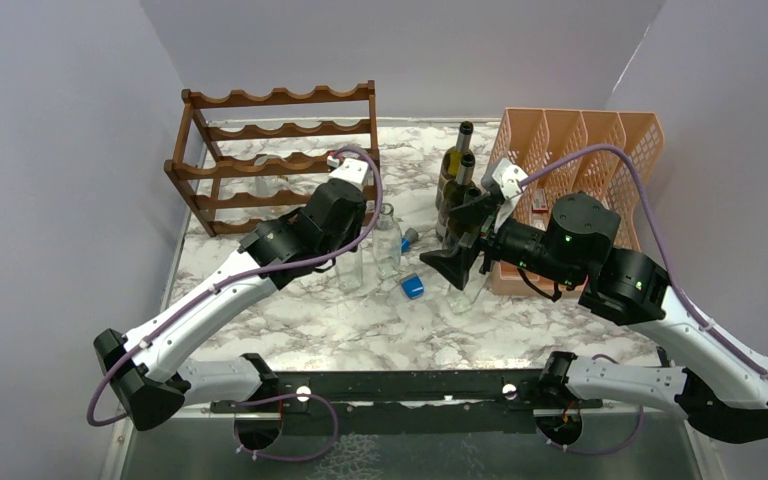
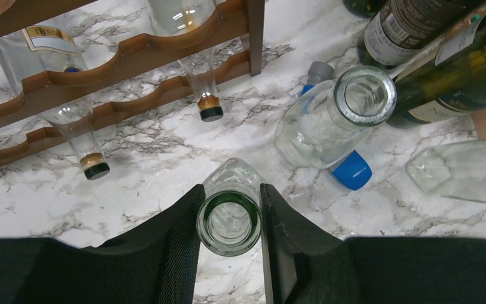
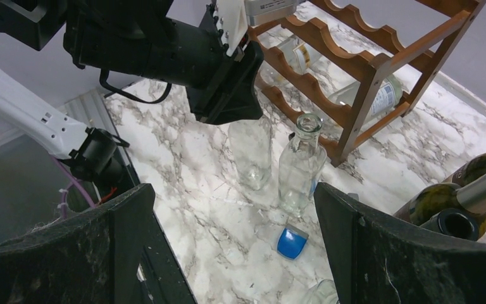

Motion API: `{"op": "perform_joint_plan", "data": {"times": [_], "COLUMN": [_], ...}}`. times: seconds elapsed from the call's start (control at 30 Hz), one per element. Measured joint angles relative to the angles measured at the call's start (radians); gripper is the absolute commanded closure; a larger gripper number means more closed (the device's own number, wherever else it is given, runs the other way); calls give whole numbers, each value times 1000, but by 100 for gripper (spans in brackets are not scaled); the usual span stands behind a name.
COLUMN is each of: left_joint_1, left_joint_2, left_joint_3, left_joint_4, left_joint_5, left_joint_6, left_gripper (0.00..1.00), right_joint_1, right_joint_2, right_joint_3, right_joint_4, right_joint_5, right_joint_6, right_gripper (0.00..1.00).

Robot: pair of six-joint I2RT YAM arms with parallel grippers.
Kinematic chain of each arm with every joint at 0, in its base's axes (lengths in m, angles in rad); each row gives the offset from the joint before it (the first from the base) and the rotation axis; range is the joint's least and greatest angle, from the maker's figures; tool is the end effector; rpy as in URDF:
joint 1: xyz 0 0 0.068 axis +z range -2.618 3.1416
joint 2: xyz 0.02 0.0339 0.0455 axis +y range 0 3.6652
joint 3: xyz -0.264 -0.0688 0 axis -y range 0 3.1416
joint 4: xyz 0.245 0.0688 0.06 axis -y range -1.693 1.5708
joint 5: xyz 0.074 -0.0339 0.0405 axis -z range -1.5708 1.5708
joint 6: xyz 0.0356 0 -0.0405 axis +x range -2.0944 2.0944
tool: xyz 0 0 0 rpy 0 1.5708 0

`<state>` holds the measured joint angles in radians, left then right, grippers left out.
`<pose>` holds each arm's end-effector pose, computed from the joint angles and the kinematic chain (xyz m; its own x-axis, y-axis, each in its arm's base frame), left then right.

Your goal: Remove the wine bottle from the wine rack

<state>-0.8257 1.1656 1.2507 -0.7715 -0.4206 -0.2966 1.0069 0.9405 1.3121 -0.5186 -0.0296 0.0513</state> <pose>0.1716 -0.1646 0.3692 -0.5445 0.1967 -0.8154 0.3113 0.9501 0.0214 0.0949 0.1521 0.4556 -0.1223 -0.0975 -0.9877 -0.8553 0.5152 0.0551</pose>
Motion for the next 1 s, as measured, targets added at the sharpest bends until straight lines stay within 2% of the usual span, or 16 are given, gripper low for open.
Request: {"op": "perform_joint_plan", "data": {"times": [0.47,1.0], "left_joint_1": [-61,-80], "left_joint_2": [49,84], "left_joint_3": [3,11], "left_joint_4": [47,75], "left_joint_5": [-64,-127], "left_joint_6": [-141,-147], "left_gripper": [100,100], "right_joint_1": [0,0], "right_joint_2": [-31,-40], "right_joint_3": [-23,-45], "right_joint_4": [-2,-2], "right_joint_5": [20,32], "right_joint_6": [0,0], "right_gripper": [0,0]}}
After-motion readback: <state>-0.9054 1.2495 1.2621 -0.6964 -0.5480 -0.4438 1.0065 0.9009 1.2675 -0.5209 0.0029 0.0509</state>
